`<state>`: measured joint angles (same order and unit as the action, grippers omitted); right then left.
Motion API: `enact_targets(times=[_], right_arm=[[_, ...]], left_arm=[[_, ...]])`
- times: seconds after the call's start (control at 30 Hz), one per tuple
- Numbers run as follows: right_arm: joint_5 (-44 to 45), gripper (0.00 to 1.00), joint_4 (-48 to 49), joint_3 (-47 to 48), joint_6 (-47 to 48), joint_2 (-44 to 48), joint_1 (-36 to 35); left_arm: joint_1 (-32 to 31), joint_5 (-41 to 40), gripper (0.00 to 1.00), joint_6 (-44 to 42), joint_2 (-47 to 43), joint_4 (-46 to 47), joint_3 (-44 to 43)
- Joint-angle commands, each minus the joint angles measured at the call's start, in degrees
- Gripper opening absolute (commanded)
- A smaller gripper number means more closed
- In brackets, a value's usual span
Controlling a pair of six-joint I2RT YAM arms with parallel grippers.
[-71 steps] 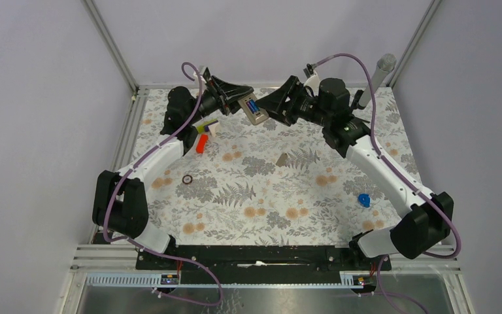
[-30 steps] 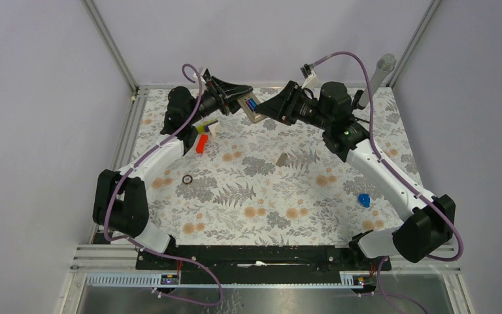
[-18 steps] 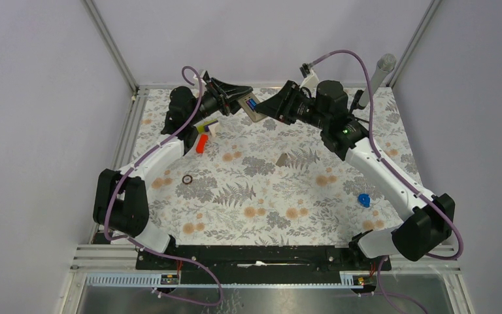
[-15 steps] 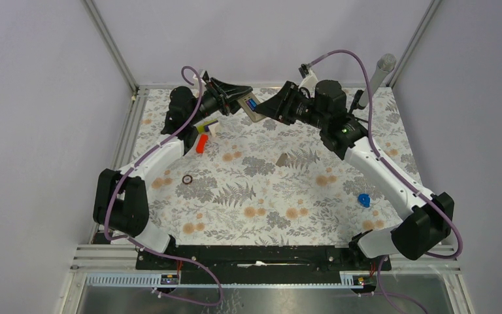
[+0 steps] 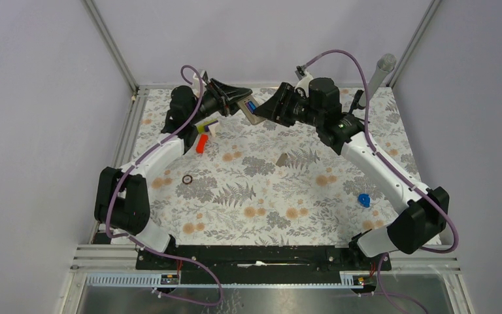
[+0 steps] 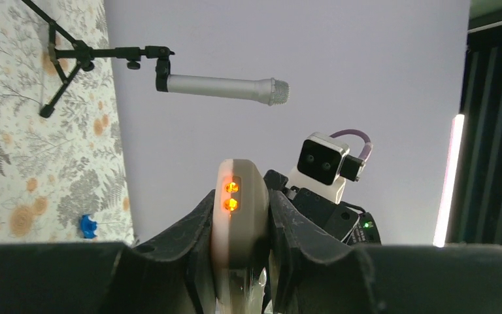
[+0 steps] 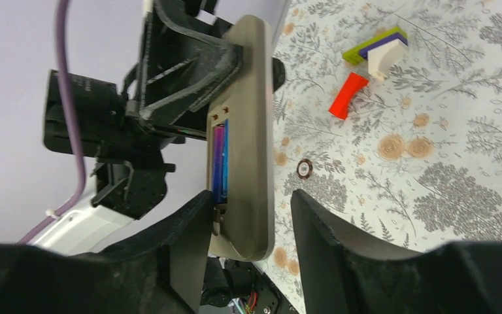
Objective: Load the batteries into the remote control
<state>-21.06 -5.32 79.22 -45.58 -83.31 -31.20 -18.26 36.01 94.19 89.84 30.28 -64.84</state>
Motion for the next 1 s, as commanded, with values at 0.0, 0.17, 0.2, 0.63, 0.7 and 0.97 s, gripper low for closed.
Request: enact_targets(times=[0.0, 0.17, 0.2, 0.63, 0.7, 0.97], right_arm=[[1.3, 0.60, -2.6, 1.8, 1.1, 0.5, -0.2], [-4.6, 0.87, 5.6, -0.2, 1.0, 4.4, 0.2], [-5.4, 0.90, 7.3, -1.0, 1.0, 4.7, 0.2], [-10.4, 0.83, 7.9, -1.7, 6.1, 0.6, 0.2], [-11.8, 0.76, 8.0, -1.4, 6.4, -0.3, 0.1], [-7.1, 0.44, 3.1, -1.0, 5.7, -2.3, 0.2]], left_arm=[[0.2, 4.3, 0.00, -11.0, -4.4, 0.6, -4.2], [1.6, 6.0, 0.00, -17.5, -4.8, -2.0, -4.7], [1.8, 6.4, 0.00, -17.6, -4.7, -0.8, -4.6], [1.8, 8.8, 0.00, -15.0, -4.9, 8.2, -3.7], [1.8, 8.8, 0.00, -14.4, -4.9, 8.6, -3.5], [1.9, 8.6, 0.00, -13.3, -5.0, 9.5, -3.5]])
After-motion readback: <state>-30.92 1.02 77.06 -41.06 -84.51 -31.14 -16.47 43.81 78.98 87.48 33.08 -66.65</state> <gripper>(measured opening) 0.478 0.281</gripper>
